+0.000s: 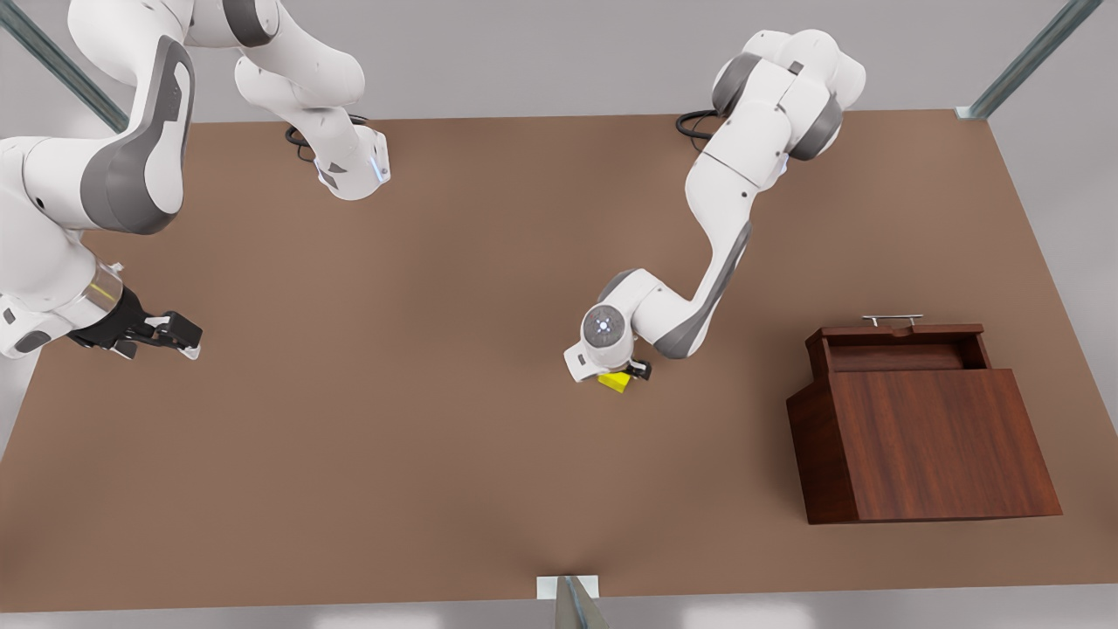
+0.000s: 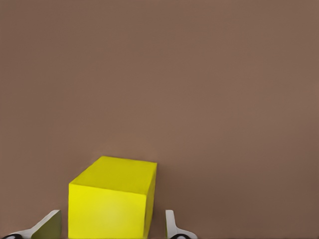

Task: Open the drawer with left arm, place the square in the middle with right arm, and place the square in the drawer with left arm

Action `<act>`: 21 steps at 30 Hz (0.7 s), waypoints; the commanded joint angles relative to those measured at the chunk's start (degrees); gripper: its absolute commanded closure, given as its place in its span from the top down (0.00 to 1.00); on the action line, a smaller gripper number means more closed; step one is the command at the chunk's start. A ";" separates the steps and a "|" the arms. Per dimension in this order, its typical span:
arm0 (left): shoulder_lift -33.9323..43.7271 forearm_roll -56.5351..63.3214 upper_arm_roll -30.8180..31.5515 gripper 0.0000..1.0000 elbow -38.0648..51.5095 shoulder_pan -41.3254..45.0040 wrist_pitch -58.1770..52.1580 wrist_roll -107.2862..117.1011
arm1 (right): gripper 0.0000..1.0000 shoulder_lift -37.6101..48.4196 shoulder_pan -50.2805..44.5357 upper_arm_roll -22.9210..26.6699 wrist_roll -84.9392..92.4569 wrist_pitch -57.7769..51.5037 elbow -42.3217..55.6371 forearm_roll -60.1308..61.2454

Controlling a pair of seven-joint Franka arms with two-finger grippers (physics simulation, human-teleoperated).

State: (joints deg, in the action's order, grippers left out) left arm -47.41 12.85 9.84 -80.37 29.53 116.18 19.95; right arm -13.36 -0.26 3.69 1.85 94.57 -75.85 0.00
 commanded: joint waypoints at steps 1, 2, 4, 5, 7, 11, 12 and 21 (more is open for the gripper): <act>-0.14 0.07 0.00 1.00 0.04 0.00 0.01 -0.09 | 1.00 0.00 0.00 0.00 0.00 0.00 0.00 0.00; -0.23 0.15 0.00 1.00 -0.05 0.00 0.71 -0.09 | 1.00 0.00 0.00 0.00 0.00 0.00 0.00 0.00; -0.40 0.24 0.00 1.00 -0.14 0.00 0.80 -0.52 | 1.00 0.00 0.00 0.00 0.00 0.00 0.00 0.00; -0.49 0.24 0.00 1.00 -0.14 0.00 0.80 -0.88 | 1.00 0.00 0.00 0.00 0.00 0.00 0.00 0.00; -1.11 0.24 0.00 1.00 -0.05 0.00 1.06 -0.88 | 1.00 0.00 0.00 0.00 0.00 0.00 0.00 0.09; -1.90 0.24 0.00 1.00 -0.05 0.00 1.59 -0.79 | 1.00 0.00 -0.09 -0.09 0.00 0.00 0.00 0.00; -1.99 0.24 -0.09 1.00 -0.05 0.00 1.59 -0.79 | 1.00 0.00 -0.09 -0.09 0.00 0.00 0.00 0.00; -2.51 0.24 -0.09 0.75 0.30 0.00 1.50 -0.61 | 1.00 0.00 -0.09 -0.09 0.00 0.00 0.00 0.00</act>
State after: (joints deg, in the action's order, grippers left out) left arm -49.93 13.07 9.76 -80.07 29.53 117.69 19.34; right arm -13.36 -0.34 3.60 1.85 94.57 -75.85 0.00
